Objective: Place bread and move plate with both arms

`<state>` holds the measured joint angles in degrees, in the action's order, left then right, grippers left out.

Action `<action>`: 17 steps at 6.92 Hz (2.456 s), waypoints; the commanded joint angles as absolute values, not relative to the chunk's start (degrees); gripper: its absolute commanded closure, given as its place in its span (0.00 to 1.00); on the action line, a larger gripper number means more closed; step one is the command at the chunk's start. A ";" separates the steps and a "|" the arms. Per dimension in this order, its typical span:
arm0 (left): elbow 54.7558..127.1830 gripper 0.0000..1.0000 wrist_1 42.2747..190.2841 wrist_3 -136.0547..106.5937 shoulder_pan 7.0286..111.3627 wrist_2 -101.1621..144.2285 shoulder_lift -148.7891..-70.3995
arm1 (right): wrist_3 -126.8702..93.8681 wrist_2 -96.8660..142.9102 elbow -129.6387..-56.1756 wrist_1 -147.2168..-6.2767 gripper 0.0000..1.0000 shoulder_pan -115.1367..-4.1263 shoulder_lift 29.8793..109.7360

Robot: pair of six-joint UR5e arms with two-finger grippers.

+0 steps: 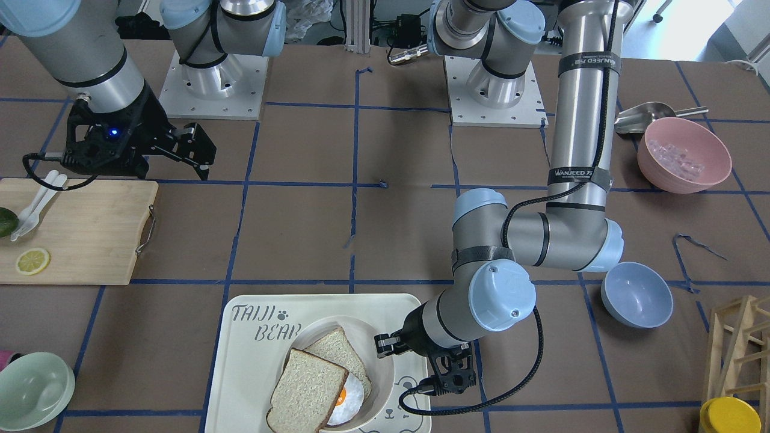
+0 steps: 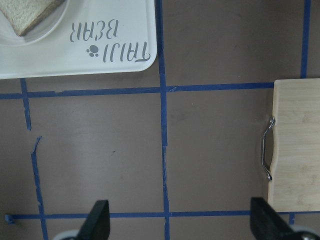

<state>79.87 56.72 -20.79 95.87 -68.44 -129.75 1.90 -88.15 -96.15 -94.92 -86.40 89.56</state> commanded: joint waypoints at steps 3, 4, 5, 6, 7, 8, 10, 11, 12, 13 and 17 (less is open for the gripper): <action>79.71 0.00 58.09 -16.29 93.70 -72.74 -120.89 | 1.76 -88.24 -95.89 -95.10 0.00 -86.13 89.39; 79.54 0.00 63.75 -11.30 93.69 -78.52 -116.59 | 1.76 -88.42 -95.71 -94.92 0.00 -86.13 89.73; 79.54 0.00 70.51 -6.38 93.69 -84.58 -111.93 | 1.76 -88.50 -95.19 -94.66 0.00 -86.22 90.69; 79.54 0.00 77.62 -3.20 93.60 -89.77 -106.93 | 1.41 -88.51 -95.01 -94.05 0.00 -86.22 91.05; 79.72 0.00 85.61 -2.64 93.60 -91.22 -101.57 | 1.15 -88.42 -94.84 -94.04 0.00 -86.31 91.49; 80.50 0.00 88.91 -2.55 93.60 -91.23 -96.64 | 1.14 -88.24 -94.75 -93.96 0.00 -86.31 91.49; 81.64 0.00 88.51 -0.20 93.25 -91.14 -93.78 | 1.14 -87.72 -94.83 -94.30 0.00 -86.31 91.50; 83.65 0.00 87.90 0.35 92.03 -90.88 -93.08 | 1.14 -87.45 -94.92 -94.48 0.00 -86.31 91.49; 84.89 0.00 87.98 1.74 88.54 -90.27 -92.12 | 1.14 -87.45 -94.92 -94.57 0.00 -86.31 91.49; 85.69 0.00 87.37 2.71 87.03 -90.18 -91.67 | 1.14 -87.54 -94.92 -94.66 0.00 -86.31 91.49; 84.99 0.00 87.01 0.88 87.19 -90.35 -91.93 | 1.14 -87.63 -94.92 -94.66 0.00 -86.31 91.49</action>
<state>85.17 87.06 1.00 87.22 -90.39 -91.85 1.21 -87.55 -94.99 -94.66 -86.31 91.49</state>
